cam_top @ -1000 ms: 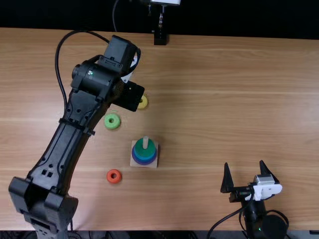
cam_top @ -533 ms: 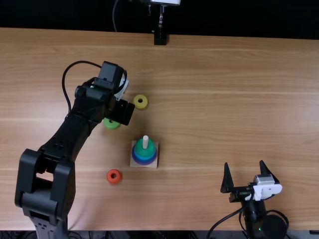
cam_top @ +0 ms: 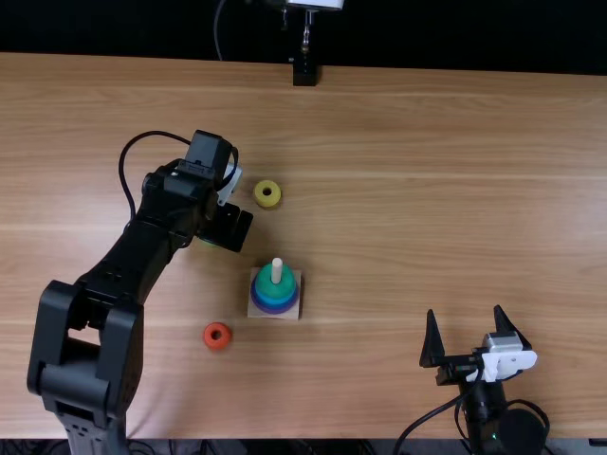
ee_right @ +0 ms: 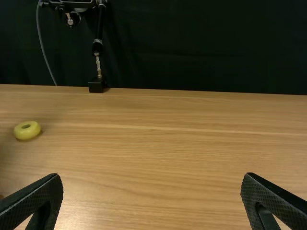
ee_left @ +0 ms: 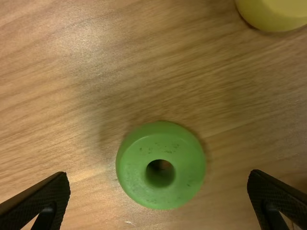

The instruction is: Build the Hanoi tower: stack the rings onto the peg from bottom to top in this color order: purple, dark blue, light blue, dark green, light green, yellow, orange.

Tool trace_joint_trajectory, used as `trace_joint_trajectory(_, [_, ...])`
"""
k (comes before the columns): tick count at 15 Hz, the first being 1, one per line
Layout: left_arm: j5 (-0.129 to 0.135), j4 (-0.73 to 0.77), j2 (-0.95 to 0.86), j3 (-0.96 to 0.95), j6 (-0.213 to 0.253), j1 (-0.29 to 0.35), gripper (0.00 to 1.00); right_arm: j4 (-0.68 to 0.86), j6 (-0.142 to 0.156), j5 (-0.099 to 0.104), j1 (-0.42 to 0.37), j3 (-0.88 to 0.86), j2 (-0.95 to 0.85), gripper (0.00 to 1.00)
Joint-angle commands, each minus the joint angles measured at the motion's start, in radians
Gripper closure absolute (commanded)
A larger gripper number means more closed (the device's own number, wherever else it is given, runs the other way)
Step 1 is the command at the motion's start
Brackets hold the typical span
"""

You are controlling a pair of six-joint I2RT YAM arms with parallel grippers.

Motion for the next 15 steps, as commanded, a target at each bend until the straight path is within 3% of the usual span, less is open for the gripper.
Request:
trace_joint_trajectory(1, [0.011,0.003,0.03,-0.013,0.008,0.015,0.0,0.005,0.001,0.0,-0.014,-0.009,-0.013,0.0])
trace_joint_trajectory(8, [0.013,0.003,0.088,-0.006,0.008,0.015,0.0,0.005,0.001,0.0,-0.014,-0.009,-0.013,0.0])
trace_joint_trajectory(10, [0.027,0.002,0.09,-0.006,0.008,0.015,0.0,0.005,0.001,0.0,-0.014,-0.009,-0.013,0.0])
trace_joint_trajectory(11, [0.04,0.002,0.088,-0.006,0.01,0.015,0.19,0.005,0.001,0.0,-0.014,-0.009,-0.013,0.0])
trace_joint_trajectory(12, [0.051,0.003,0.088,-0.008,0.01,0.015,0.6,0.005,0.001,0.0,-0.014,-0.009,-0.013,0.0])
trace_joint_trajectory(13, [0.051,0.009,0.088,-0.009,0.01,0.015,0.84,0.005,0.001,0.0,-0.014,-0.009,-0.013,0.0])
trace_joint_trajectory(15, [0.053,0.064,0.087,-0.013,0.008,0.014,0.92,0.005,0.001,0.0,-0.014,-0.009,-0.013,0.0])
